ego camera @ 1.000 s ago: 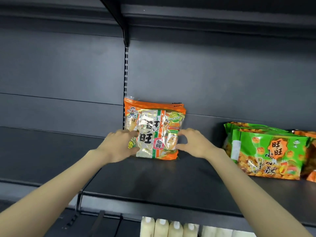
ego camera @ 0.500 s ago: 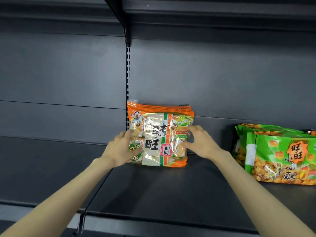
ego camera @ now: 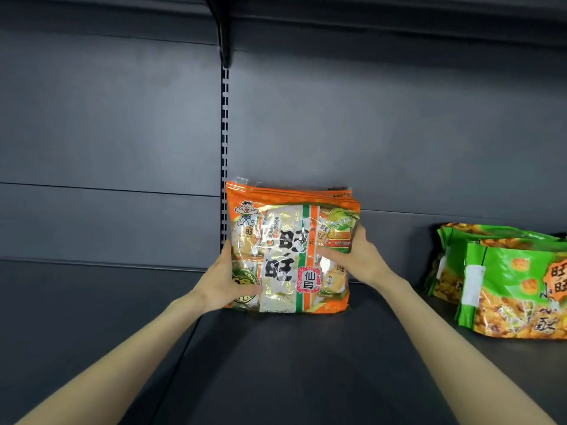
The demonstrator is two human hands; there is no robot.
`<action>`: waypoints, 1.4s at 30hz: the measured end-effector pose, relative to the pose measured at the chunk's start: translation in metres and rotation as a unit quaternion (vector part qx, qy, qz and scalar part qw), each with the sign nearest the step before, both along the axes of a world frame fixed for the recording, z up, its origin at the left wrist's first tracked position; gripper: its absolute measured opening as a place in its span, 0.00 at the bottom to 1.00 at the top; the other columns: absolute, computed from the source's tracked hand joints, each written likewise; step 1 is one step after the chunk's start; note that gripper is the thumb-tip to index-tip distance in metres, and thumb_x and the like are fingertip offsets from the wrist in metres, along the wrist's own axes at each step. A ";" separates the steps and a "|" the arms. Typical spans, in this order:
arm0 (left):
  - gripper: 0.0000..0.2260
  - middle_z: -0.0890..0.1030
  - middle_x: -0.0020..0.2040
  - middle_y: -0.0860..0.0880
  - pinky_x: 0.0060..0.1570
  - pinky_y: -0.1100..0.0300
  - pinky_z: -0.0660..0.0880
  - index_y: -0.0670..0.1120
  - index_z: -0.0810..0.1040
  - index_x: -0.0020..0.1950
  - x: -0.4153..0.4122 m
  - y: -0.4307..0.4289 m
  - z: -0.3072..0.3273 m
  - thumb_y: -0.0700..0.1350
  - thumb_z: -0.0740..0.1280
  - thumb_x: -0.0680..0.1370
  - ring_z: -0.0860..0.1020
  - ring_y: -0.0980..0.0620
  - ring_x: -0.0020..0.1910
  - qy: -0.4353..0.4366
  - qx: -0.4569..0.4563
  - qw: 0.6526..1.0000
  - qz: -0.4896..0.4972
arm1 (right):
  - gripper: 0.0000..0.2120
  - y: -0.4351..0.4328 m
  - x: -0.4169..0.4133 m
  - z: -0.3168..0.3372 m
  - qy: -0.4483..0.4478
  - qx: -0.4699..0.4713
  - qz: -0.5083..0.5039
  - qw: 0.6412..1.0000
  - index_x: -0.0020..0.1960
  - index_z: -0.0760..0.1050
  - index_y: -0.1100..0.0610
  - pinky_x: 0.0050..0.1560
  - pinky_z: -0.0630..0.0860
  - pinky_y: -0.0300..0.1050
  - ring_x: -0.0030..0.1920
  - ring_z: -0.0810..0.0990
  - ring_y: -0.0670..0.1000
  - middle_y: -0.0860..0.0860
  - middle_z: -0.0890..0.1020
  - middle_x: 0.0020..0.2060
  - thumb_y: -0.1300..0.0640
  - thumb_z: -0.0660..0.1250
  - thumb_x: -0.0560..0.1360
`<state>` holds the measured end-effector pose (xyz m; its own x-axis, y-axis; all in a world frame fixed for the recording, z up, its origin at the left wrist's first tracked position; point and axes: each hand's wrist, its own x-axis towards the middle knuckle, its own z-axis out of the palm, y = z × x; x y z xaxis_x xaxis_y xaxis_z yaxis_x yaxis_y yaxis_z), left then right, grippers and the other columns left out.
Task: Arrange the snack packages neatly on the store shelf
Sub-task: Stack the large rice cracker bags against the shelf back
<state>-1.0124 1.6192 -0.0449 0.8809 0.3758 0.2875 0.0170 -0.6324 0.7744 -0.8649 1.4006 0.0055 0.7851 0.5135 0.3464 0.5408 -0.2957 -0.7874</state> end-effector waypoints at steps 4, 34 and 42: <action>0.49 0.69 0.66 0.58 0.68 0.51 0.68 0.59 0.50 0.73 0.008 0.004 -0.008 0.46 0.80 0.64 0.71 0.58 0.64 -0.031 -0.043 0.998 -0.035 | 0.34 0.010 0.011 -0.006 0.034 0.009 0.009 0.999 0.63 0.53 0.52 0.57 0.75 0.48 0.57 0.77 0.50 0.42 0.74 0.51 0.49 0.73 0.70; 0.48 0.80 0.51 0.64 0.52 0.65 0.73 0.56 0.55 0.73 0.013 0.031 -0.025 0.51 0.80 0.61 0.80 0.63 0.49 -0.011 -0.062 0.998 -0.012 | 0.36 0.034 0.019 -0.023 0.021 0.049 0.069 0.996 0.63 0.53 0.42 0.59 0.73 0.45 0.53 0.78 0.44 0.37 0.77 0.51 0.48 0.75 0.67; 0.54 0.80 0.55 0.60 0.52 0.67 0.76 0.57 0.51 0.74 0.012 0.036 -0.032 0.49 0.82 0.57 0.80 0.63 0.52 0.018 -0.081 0.996 -0.044 | 0.43 0.027 0.026 -0.011 0.000 0.122 0.026 0.992 0.72 0.53 0.51 0.60 0.75 0.51 0.55 0.78 0.45 0.37 0.76 0.53 0.52 0.76 0.66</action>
<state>-1.0005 1.6547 -0.0766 0.9213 0.3354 0.1966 -0.0034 -0.4987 0.8668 -0.8387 1.4273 -0.0053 0.7593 0.4545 0.4657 0.5508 -0.0678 -0.8319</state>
